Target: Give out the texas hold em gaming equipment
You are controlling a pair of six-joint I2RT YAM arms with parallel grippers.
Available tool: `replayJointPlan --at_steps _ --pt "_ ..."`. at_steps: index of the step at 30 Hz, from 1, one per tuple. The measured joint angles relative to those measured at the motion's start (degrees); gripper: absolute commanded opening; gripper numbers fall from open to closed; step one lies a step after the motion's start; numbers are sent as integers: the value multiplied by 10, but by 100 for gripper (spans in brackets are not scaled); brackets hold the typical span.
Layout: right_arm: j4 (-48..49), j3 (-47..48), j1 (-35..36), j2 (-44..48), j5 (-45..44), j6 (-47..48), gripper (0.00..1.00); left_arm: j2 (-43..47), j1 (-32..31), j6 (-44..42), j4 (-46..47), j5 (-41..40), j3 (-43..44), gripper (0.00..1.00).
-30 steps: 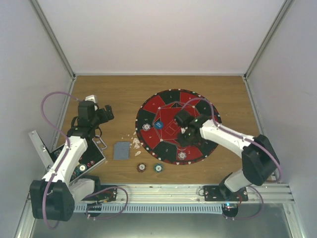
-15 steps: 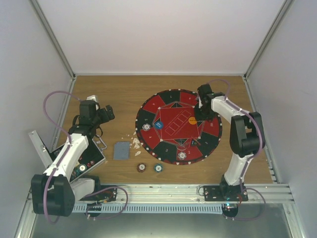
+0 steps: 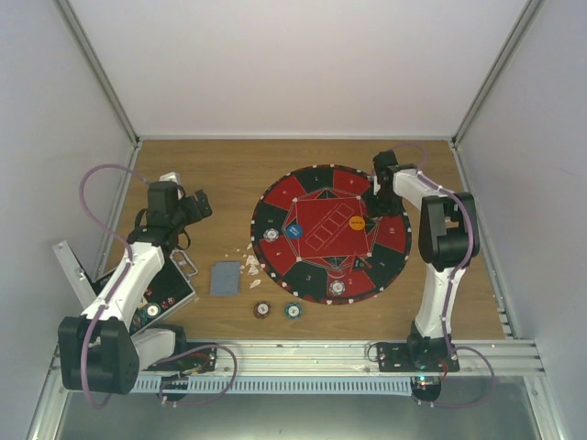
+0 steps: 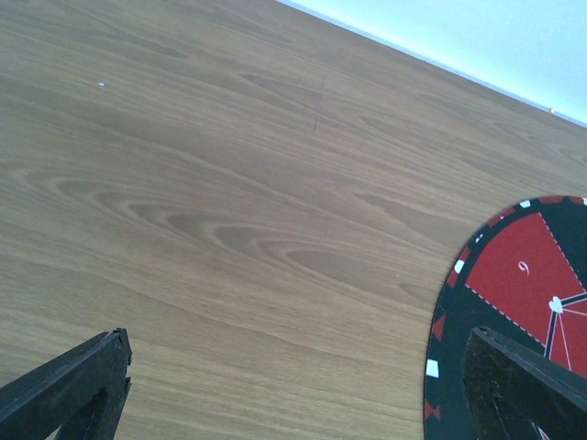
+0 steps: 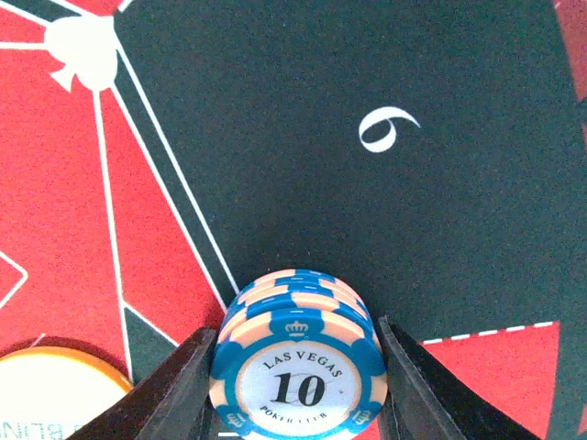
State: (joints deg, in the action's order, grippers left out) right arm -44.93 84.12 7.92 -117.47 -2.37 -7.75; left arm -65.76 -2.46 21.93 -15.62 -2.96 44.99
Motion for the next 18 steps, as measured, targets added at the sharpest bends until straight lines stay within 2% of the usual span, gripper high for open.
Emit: replayJointPlan --at_steps 3,9,18 --pt "-3 9 0 -6 1 3 39 -2 0 0 0 -2 1 99" --pt "-5 22 0 -14 -3 6 66 -5 0 2 0 -5 1 99" --pt "-33 38 2 10 14 18 82 -5 0 1 -1 -7 1 99"
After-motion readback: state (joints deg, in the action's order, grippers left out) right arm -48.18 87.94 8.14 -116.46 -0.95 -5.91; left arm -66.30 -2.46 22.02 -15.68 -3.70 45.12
